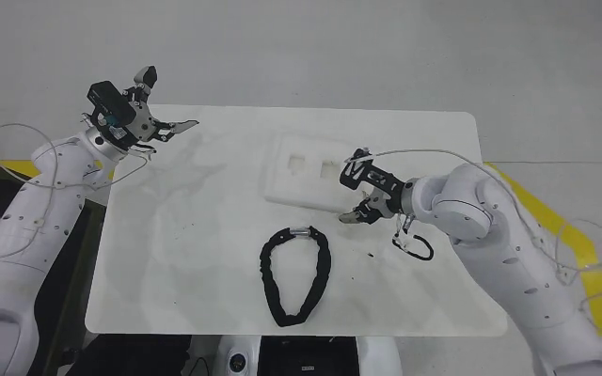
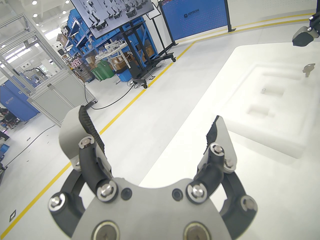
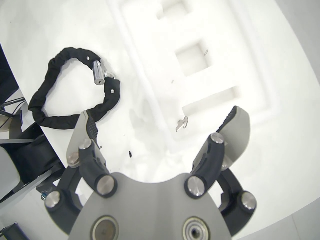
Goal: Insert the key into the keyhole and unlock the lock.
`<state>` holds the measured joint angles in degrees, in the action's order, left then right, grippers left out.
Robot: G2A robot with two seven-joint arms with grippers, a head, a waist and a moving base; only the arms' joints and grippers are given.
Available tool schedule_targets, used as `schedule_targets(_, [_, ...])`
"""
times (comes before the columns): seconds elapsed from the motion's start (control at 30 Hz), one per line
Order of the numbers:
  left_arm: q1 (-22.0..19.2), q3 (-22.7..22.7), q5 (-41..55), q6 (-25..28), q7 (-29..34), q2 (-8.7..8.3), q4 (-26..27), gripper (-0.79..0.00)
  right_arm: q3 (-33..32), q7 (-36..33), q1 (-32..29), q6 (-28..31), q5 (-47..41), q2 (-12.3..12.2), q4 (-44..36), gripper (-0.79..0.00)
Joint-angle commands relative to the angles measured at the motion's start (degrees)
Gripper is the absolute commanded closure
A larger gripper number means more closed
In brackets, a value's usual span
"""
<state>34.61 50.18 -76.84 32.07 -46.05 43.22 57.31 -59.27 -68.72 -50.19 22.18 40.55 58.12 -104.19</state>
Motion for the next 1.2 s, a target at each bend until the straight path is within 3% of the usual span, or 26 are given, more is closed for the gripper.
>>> schedule_targets(0.0, [0.0, 0.0, 0.0, 0.0, 0.0, 0.0, 0.0, -0.785, 0.2, -0.8, -0.1, 0.1, -0.1, -0.1, 0.6, -0.785])
schedule_targets(0.83, [0.0, 0.0, 0.0, 0.0, 0.0, 0.0, 0.0, -0.785, 0.7, 0.5, -0.7, -2.7, 0.6, -0.1, 2.9, -0.785])
schedule_targets(1.17, [0.0, 0.0, 0.0, 0.0, 0.0, 0.0, 0.0, -0.785, 0.8, -1.8, 0.6, -11.4, -1.5, 0.4, 4.4, -0.785])
